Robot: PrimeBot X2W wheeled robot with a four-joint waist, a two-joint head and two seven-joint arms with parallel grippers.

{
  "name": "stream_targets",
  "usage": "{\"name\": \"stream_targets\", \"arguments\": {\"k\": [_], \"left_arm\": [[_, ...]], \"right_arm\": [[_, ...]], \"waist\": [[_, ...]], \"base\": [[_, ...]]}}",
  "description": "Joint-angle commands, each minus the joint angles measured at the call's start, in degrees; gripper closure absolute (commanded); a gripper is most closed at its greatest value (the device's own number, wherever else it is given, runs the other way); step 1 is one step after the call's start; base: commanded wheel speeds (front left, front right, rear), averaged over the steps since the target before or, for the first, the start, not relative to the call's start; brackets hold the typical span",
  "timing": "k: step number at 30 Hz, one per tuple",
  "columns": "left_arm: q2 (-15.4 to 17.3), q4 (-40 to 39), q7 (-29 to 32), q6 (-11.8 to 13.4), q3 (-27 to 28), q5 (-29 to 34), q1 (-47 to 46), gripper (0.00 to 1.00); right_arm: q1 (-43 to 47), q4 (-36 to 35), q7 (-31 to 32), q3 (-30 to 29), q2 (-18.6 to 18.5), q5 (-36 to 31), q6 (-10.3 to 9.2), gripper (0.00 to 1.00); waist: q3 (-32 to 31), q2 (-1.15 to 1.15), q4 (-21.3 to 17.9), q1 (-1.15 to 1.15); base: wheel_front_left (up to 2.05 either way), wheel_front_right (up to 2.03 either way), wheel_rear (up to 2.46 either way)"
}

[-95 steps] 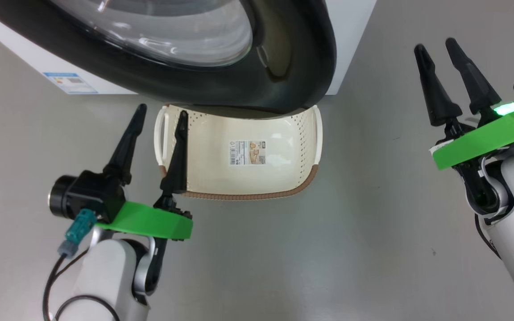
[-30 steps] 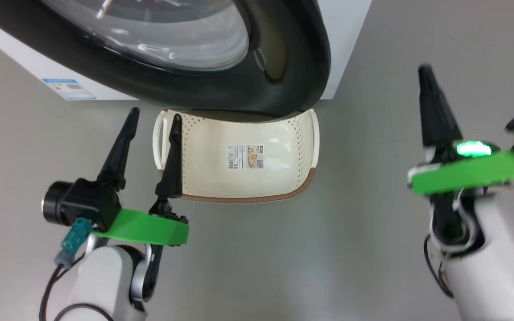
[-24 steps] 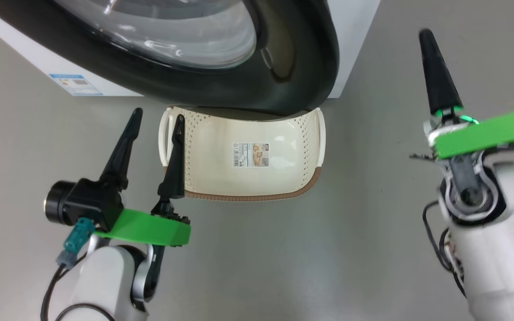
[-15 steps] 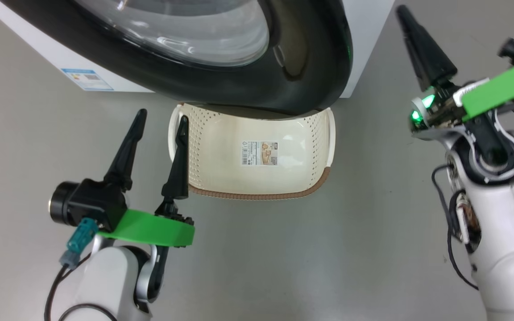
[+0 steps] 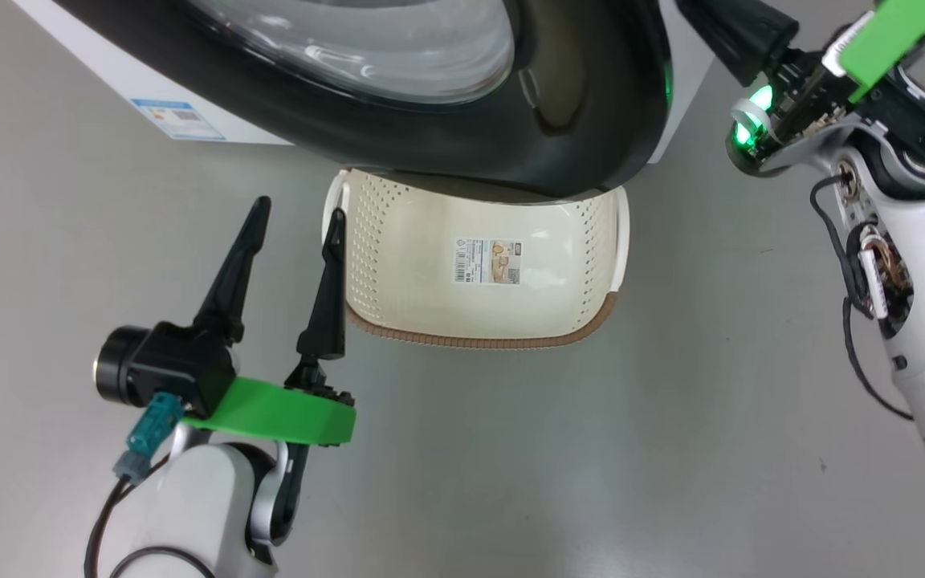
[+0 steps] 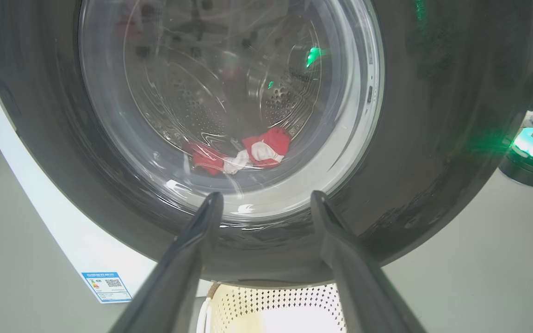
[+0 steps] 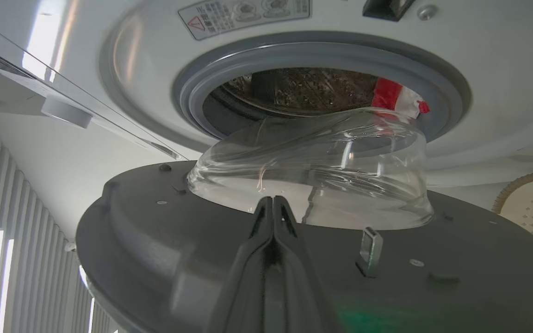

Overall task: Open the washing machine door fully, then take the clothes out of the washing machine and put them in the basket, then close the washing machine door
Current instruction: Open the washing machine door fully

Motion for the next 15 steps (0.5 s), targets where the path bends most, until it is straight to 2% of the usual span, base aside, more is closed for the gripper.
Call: {"name": "stream_targets", "arguments": {"k": [1, 7, 15], "left_arm": [[1.4, -1.3, -0.7, 0.4, 1.7, -0.7, -0.4, 0.0], [1.4, -1.3, -0.7, 0.7, 2.2, -1.0, -0.1, 0.0], [1.4, -1.5, -0.7, 1.1, 3.7, -1.1, 1.0, 0.0]], "right_arm": [[-1.1, -1.1, 0.8, 1.2, 0.4, 0.6, 0.4, 1.0], [-0.9, -2.8, 3.6, 5.0, -0.7, 1.5, 0.4, 1.0], [3.4, -6.8, 3.3, 8.9, -1.6, 2.9, 0.4, 1.0]], "waist": [[0.1, 0.0, 0.2, 0.0], [-0.5, 0.0, 0.5, 0.0], [-2.8, 0.0, 0.8, 0.0]], "base": [[0.0, 0.0, 0.0], [0.0, 0.0, 0.0], [0.0, 0.0, 0.0]]}}
